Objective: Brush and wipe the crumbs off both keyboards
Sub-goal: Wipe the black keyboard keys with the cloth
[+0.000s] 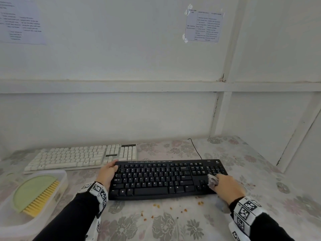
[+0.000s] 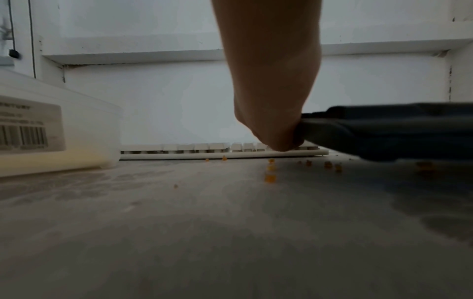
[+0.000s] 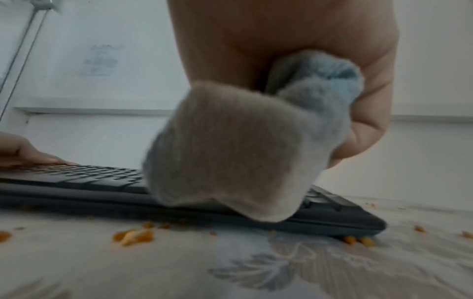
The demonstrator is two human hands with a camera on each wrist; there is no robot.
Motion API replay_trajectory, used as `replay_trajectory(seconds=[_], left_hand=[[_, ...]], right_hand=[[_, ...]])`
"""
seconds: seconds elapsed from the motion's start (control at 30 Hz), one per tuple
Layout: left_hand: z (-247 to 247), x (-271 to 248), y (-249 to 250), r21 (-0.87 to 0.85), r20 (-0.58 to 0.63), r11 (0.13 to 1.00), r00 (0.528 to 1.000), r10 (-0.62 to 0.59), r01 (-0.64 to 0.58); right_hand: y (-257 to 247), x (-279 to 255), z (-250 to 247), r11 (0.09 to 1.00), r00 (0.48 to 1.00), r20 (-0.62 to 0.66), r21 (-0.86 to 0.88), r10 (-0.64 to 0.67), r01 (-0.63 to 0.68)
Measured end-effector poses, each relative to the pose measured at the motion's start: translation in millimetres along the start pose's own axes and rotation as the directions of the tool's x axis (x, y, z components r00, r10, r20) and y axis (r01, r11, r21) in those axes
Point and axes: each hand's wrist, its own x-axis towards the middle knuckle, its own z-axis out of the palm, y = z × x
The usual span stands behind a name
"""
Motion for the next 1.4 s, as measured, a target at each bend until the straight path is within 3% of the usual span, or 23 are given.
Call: replay_trajectory(seconds=[0.07,0.17,0.3,0.37,0.47,0.63,0.87,1.0,1.17,1.4], left_hand=[[-2.1,2.1,-1.0,0.037,-0.002,0.999,1.000,-0.006,0.006],[-3.4,5.4,-2.2,0.055,0.001,0.998,1.000,-0.016,0.016],[-0.6,2.0,1.3,0.002,0.006,0.999,0.999,-0.044,0.044],[0.0,-0.8,3.4,-0.006,0.008,0.999,0.999,-0.052,0.052],[0.5,-2.7,4.3,-0.037,0.018,0.997,0.998,-0.068,0.068],[2.1,-8.2,7.2,-0.055,0.028,0.996,0.997,-0.071,0.072],[2.9,-13.1,9.4,-0.084,0.035,0.994,0.998,-0.061,0.063],[3.3,-15.7,10.7,-0.126,0.053,0.990,0.997,-0.052,0.058],[4.3,-18.8,12.3,-0.186,0.078,0.980,0.995,-0.060,0.073],[6.8,-17.7,13.7,-0.225,0.065,0.974,0.998,-0.024,0.039]], right_hand=[[-0.4,-0.1,-0.5,1.000,1.000,-0.016,-0.031,0.003,-0.003],[-25.3,-10.2,6.2,0.991,0.991,0.022,0.001,-0.134,0.134],[-72.6,-29.9,23.4,0.933,0.920,0.154,0.034,-0.360,0.359],[-84.2,-32.6,28.6,0.926,0.911,0.186,-0.023,-0.367,0.378],[-76.5,-29.5,24.7,0.952,0.943,0.172,-0.072,-0.284,0.299],[-19.1,-7.8,1.4,0.993,0.987,0.122,-0.036,-0.104,0.109],[51.2,15.3,-34.0,0.973,0.983,0.016,-0.146,0.181,-0.177],[56.8,37.2,-44.4,0.977,0.982,0.003,-0.102,0.191,-0.190],[32.8,51.2,-40.0,0.995,0.996,-0.037,0.058,0.079,-0.077],[36.8,39.7,-24.8,0.985,0.987,0.018,-0.073,0.158,-0.156]])
